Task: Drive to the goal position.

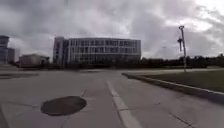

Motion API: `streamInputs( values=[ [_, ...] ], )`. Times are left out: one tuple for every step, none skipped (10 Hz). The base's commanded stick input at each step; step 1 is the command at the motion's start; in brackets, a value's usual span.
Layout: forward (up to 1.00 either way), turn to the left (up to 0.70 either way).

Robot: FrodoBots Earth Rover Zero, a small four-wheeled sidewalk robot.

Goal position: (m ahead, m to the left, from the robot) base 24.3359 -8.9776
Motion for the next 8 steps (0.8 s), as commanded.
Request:
streamInputs(
  values=[
    [0.7,0.0],
    [0.7,0.0],
    [0.7,0.0],
    [0.7,0.0],
    [0.7,0.0],
    [0.7,0.0],
    [0.7,0.0],
    [0.7,0.0]
  ],
)
